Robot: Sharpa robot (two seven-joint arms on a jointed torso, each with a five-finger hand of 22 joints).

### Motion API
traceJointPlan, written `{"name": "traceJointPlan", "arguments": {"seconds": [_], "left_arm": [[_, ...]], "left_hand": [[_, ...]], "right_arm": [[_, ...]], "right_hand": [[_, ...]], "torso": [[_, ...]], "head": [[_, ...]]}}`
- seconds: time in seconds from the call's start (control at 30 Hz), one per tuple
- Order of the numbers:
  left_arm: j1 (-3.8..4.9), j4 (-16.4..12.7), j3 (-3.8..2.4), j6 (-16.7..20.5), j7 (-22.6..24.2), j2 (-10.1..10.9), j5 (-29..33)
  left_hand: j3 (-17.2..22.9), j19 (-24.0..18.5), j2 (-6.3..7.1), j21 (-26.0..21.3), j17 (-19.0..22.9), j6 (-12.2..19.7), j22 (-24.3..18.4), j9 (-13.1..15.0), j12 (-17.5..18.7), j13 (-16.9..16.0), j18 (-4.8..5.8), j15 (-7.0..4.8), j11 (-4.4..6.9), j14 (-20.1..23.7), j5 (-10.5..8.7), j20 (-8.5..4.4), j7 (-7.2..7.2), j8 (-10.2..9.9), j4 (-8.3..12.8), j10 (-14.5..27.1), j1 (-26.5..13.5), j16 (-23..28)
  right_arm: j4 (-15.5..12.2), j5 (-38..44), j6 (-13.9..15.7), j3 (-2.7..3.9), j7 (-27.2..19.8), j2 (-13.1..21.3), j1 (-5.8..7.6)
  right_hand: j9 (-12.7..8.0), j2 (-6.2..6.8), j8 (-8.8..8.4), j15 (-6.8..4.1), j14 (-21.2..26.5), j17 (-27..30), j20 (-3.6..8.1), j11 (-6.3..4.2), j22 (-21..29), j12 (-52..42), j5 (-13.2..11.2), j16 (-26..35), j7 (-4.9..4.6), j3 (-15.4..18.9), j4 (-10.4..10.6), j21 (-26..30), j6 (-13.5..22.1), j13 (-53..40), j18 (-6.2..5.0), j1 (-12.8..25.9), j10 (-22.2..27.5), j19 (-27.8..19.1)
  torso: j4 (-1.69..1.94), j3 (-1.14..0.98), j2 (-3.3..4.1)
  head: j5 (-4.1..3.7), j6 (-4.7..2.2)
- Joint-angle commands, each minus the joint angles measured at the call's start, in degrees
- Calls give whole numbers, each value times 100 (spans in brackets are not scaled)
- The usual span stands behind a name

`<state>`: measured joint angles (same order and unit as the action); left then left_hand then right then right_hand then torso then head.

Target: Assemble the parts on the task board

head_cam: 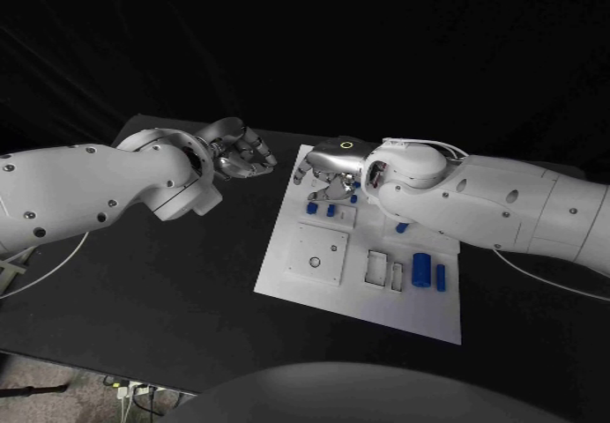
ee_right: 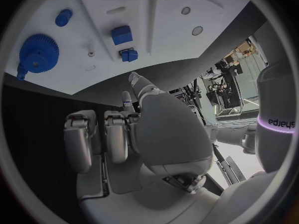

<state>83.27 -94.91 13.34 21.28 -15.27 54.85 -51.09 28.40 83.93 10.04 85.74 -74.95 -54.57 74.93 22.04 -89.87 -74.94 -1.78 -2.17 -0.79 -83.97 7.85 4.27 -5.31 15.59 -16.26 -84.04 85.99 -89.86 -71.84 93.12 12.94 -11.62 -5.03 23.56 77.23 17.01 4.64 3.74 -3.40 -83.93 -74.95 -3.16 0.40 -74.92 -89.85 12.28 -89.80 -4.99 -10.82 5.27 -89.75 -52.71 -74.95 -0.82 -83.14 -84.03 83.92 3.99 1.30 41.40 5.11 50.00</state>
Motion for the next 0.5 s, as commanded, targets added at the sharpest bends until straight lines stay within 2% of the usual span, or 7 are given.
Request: {"name": "traceJointPlan", "arguments": {"seconds": [0.03,0.2,0.33,0.43,0.5], "left_arm": [[6,-16,-3,37,-30,-1,-7],[6,-11,-3,15,-40,-4,-9],[6,2,-3,-16,-37,-19,-10],[5,9,-3,-42,-38,-31,-10],[5,13,-3,-67,-41,-42,-10]], "left_hand": [[36,333,49,-37,-1505,-7,1349,-8,-13,-1506,58,-3,-21,-603,-38,-16,-32,-20,-7,-596,18,-14],[57,326,57,-49,-1505,-5,1345,-14,-13,-1506,55,-2,-22,-603,-40,-14,-33,-19,-6,-596,19,-14],[85,321,59,-56,-1505,-5,1342,-22,-13,-1506,53,0,-24,-603,-43,-12,-36,-16,-6,-596,21,-14],[104,314,56,-68,-1505,-10,1338,-25,-13,-1506,50,1,-25,-603,-45,-11,-36,-11,-7,-596,21,-14],[113,308,54,-78,-1505,-13,1335,-27,-13,-1506,47,2,-25,-603,-46,-11,-36,-9,-7,-596,21,-14]], "right_arm": [[15,211,-250,3,58,-4,-9],[34,283,-312,3,53,-13,-18],[53,337,-366,3,37,-31,-34],[69,371,-417,3,19,-46,-52],[86,387,-455,3,11,-57,-76]], "right_hand": [[-23,9,1,0,-607,-1505,13,15,-1508,-15,-167,-20,-16,52,75,-25,23,-1505,82,124,-597,608],[-44,57,9,13,-607,-1505,-1,28,-1508,-15,-351,-20,-26,140,152,-25,0,-1505,82,229,-597,608],[-51,74,5,8,-607,-1505,-2,12,-1508,-15,-376,-20,6,159,160,-25,7,-1505,82,229,-597,608],[-70,71,-8,-13,-607,-1505,11,-19,-1508,-15,-229,-20,44,146,136,-25,58,-1505,82,166,-597,608],[-87,67,-8,-31,-607,-1505,27,-36,-1508,-15,-45,-20,57,133,116,-25,98,-1505,82,123,-597,608]], "torso": [[-10,6,-13],[-18,6,-16],[-13,5,-20],[-10,7,-20],[-11,12,-23]], "head": [[1,0],[-3,0],[-12,0],[-13,0],[-14,0]]}}
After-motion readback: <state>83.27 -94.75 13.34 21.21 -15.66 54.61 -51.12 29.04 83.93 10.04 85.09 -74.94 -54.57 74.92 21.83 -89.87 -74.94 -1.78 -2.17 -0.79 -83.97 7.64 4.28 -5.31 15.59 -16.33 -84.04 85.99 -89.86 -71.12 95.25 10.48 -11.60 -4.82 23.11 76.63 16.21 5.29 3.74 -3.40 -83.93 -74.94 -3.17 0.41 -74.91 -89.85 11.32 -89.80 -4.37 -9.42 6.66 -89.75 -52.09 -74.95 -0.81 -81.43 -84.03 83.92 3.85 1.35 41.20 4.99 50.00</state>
